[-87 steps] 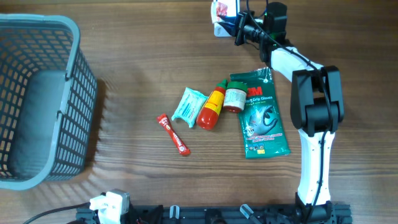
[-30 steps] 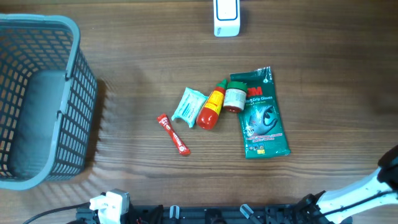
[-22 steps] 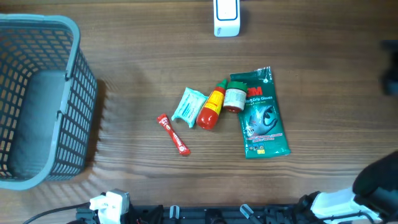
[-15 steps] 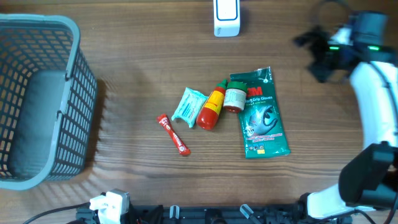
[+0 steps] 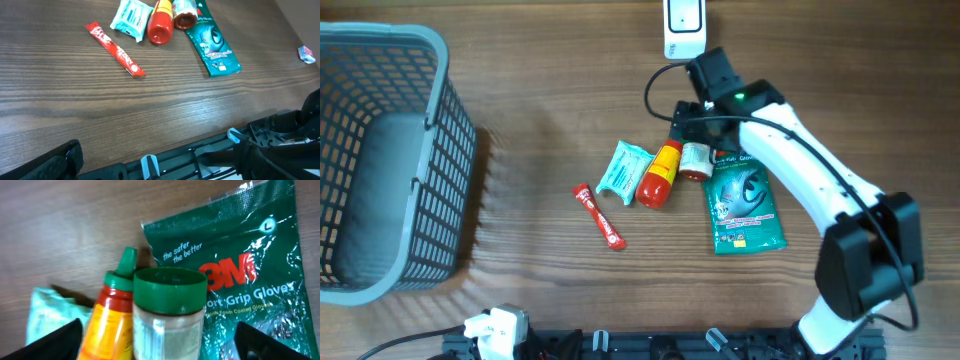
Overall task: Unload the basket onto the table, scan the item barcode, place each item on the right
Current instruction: 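Grasp the green-lid jar from the glove pack with the right gripper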
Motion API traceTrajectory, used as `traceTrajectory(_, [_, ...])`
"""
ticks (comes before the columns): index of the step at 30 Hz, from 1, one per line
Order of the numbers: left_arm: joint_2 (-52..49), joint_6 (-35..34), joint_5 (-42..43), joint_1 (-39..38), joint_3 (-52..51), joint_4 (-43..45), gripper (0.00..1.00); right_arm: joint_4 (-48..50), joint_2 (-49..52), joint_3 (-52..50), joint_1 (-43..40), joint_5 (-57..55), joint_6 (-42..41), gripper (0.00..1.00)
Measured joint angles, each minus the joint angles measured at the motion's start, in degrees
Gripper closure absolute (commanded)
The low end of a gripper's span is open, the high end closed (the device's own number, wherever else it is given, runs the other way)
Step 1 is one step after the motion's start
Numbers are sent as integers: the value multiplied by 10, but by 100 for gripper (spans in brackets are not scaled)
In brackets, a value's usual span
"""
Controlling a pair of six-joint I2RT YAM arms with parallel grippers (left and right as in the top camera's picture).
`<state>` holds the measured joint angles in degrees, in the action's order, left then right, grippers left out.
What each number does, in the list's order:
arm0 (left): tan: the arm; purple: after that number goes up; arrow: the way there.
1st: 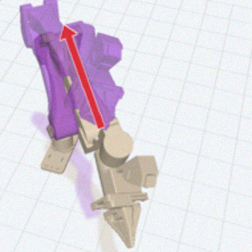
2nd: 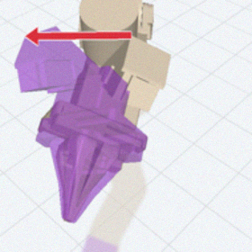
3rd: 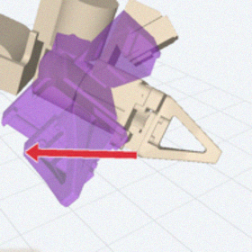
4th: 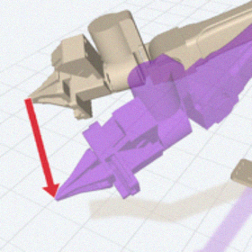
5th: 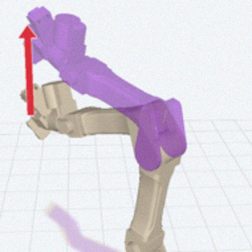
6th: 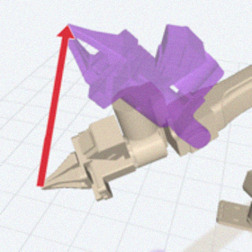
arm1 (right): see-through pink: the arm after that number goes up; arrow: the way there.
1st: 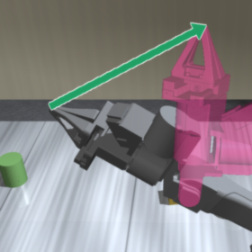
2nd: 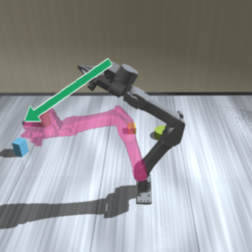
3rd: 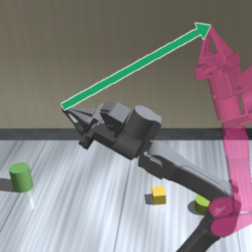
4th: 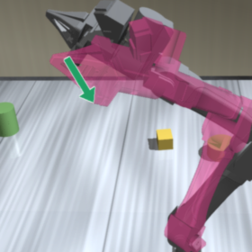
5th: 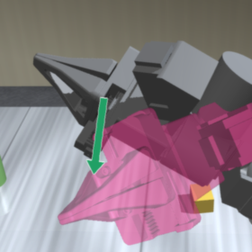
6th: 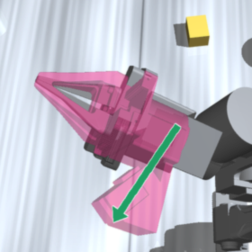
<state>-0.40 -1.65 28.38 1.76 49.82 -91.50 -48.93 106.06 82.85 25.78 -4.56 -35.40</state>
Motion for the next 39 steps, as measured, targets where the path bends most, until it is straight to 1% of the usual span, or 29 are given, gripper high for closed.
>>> traceTrajectory(2, [0,0,0,0,0,0,0,-3,17,0,3,-7,9,18])
traceTrajectory(3, [0,0,0,0,0,0,0,-7,29,0,5,-12,14,24])
traceTrajectory(8, [0,0,0,0,0,0,0,-35,86,-1,7,-28,21,25])
traceTrajectory(15, [0,0,0,0,0,0,0,-75,92,-3,7,-57,21,25])
traceTrajectory(16, [0,0,0,0,0,0,0,-76,92,-3,7,-60,23,32])
traceTrajectory(17, [0,0,0,0,0,0,0,-76,92,-3,7,-60,26,36])
traceTrajectory(18, [0,0,0,0,0,0,0,-73,92,-3,7,-57,33,37])
traceTrajectory(20, [0,0,0,0,0,0,0,-63,92,-3,6,-32,59,37])
traceTrajectory(22, [0,0,0,0,0,0,0,-47,92,-3,6,21,84,36])
traceTrajectory(23, [0,0,0,0,0,0,0,-43,92,-3,7,37,89,33])
traceTrajectory(24, [0,0,0,0,0,0,0,-33,92,-3,6,68,98,32])
traceTrajectory(28, [0,0,0,0,0,0,0,-8,92,-3,5,103,115,34])
traceTrajectory(31, [0,0,0,0,0,0,0,4,92,-2,3,106,131,38])
traceTrajectory(34, [0,0,0,0,0,0,0,19,92,7,2,103,143,38])
traceTrajectory(39, [0,0,0,0,0,0,0,61,88,16,2,58,150,38])
